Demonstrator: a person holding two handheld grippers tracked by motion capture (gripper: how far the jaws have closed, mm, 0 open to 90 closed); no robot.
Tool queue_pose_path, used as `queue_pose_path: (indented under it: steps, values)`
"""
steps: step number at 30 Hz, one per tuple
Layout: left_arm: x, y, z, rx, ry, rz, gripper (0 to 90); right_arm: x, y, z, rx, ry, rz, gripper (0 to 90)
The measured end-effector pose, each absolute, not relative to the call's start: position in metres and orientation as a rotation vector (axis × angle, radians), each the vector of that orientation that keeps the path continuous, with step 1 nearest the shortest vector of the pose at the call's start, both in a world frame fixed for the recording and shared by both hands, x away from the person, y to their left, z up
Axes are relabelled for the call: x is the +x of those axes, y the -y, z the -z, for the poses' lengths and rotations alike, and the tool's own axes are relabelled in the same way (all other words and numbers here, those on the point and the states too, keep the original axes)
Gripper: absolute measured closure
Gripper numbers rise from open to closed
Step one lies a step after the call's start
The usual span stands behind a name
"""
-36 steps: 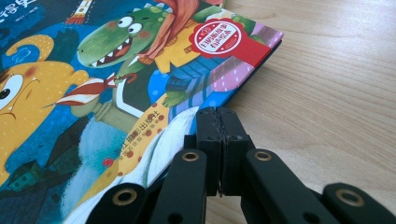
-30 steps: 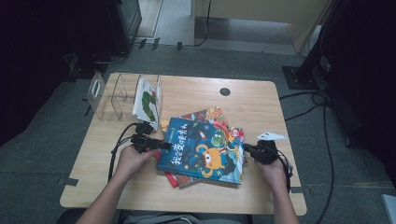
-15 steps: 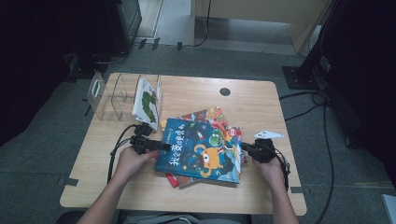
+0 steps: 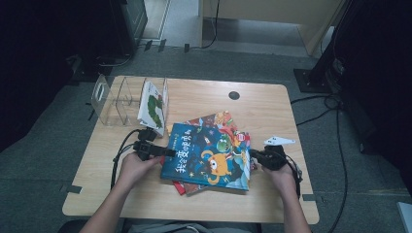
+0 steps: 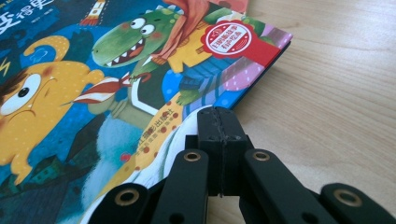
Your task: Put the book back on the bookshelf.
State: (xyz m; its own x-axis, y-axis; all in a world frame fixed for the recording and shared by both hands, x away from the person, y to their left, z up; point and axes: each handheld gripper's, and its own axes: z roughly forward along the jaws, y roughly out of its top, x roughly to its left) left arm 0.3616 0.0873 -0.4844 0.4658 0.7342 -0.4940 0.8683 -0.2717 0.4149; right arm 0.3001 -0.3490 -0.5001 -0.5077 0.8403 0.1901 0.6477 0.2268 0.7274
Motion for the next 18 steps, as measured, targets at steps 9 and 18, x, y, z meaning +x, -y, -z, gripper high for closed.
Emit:
queue_pose_path:
  steps: [9,18]
  values:
    - [0.36,-0.082,0.483,2.065,-1.366,0.271,47.2,0.3,0.35,0.501,1.436,-2.261,-1.19,90.0]
    - [0.36,-0.103,0.442,1.954,-1.305,0.346,59.9,0.302,0.345,0.502,1.385,-2.279,-1.204,90.0]
